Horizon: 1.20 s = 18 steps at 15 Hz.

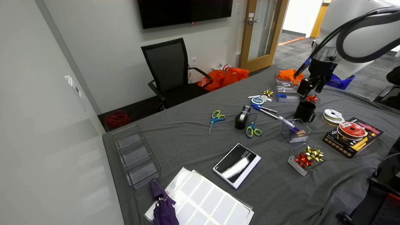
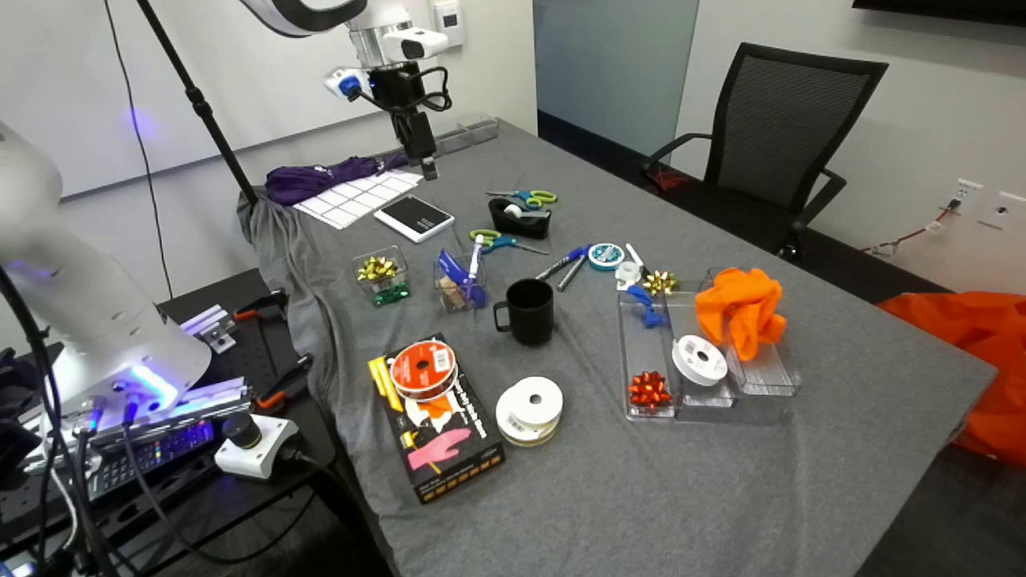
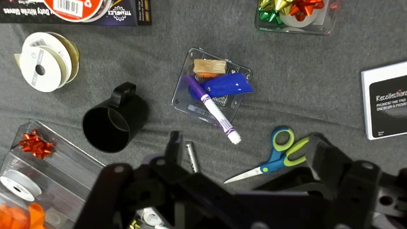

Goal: Move the blue object to the right tray

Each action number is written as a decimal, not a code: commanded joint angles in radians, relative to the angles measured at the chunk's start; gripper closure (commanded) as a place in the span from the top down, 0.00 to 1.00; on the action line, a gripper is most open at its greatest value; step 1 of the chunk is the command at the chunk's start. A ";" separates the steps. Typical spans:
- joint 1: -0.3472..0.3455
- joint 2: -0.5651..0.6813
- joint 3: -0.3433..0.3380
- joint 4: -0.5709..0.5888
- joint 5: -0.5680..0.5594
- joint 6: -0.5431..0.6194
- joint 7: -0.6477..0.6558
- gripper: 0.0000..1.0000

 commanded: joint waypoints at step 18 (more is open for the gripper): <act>0.006 0.295 -0.068 -0.008 -0.042 0.295 0.135 1.00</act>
